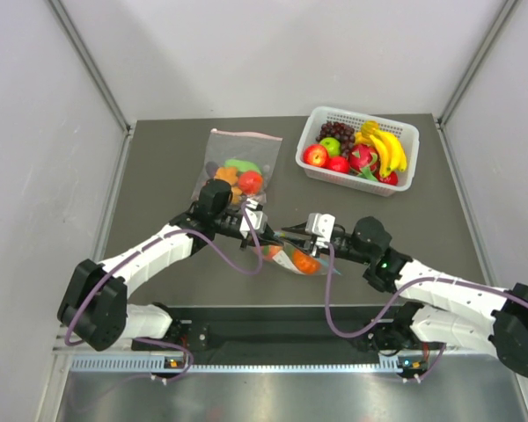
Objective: Open the zip-top bag and remove the fake food
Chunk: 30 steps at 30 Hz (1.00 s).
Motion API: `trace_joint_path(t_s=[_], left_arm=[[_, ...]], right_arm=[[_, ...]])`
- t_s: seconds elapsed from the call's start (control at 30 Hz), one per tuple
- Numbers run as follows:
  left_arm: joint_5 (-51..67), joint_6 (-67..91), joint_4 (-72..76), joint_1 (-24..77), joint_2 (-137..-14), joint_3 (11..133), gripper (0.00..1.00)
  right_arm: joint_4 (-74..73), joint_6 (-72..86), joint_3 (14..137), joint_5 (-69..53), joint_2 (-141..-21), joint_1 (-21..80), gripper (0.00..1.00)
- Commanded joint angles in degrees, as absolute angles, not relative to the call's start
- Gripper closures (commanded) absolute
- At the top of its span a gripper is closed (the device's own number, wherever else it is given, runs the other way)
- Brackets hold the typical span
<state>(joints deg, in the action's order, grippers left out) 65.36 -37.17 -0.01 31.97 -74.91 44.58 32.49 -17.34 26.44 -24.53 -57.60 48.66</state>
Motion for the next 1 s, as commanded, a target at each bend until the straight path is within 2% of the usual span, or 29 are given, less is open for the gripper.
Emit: trace_joint_path(t_s=[0.0,0.17,0.23,0.3,0.4,0.53,0.97], left_arm=[[67.68,-37.53,2.72,31.73,-74.88,45.53,1.0],[67.41,-36.65,3.78,31.64,-74.8,45.09,1.0],[66.71,-35.95,5.36,31.55,-74.79,44.83,1.0],[66.01,-34.55,7.37,31.55,-74.71,44.3,1.0],[64.43,-31.47,10.8,31.29,-74.44,43.07,1.0],[61.44,-26.81,19.14,31.11,-72.78,40.26,1.0],[55.99,-20.49,29.08,30.5,-70.75,35.95,1.0]], right_arm=[[32.96,-16.79,29.97,-26.54,-58.97,49.75,0.75],[31.99,-17.05,30.85,-26.46,-59.68,49.83,0.79],[31.82,-17.14,30.67,-26.63,-59.68,49.83,0.83],[31.38,-17.05,30.76,-26.72,-59.68,49.92,0.92],[30.85,-17.05,30.94,-26.46,-59.59,50.01,0.98],[30.76,-16.61,30.59,-25.05,-59.5,50.01,0.99],[31.11,-14.76,29.18,-17.23,-58.89,49.92,0.99]])
